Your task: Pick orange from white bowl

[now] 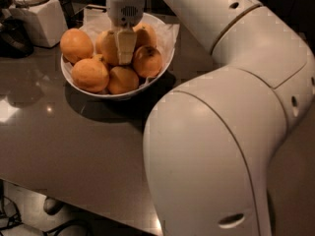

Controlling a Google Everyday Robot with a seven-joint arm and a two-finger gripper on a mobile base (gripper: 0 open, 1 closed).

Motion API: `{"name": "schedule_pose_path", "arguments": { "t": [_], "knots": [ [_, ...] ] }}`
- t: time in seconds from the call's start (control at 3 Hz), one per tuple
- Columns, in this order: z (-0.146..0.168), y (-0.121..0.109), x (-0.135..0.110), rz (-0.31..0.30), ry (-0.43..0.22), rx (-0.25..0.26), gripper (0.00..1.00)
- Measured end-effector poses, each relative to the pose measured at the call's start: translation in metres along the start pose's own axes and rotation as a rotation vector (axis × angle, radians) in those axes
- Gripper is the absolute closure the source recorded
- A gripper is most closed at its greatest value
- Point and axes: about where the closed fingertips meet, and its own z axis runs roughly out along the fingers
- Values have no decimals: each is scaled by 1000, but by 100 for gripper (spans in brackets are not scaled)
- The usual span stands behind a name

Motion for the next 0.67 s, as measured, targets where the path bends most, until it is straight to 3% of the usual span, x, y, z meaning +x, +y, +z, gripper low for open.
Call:
{"name": "schedule_pose_path", "arguments": {
  "t": [0.33, 0.67],
  "knots": [
    [0, 0, 0, 0, 0, 0, 82],
    [0, 0, 0, 0, 0, 0, 59]
  ]
}}
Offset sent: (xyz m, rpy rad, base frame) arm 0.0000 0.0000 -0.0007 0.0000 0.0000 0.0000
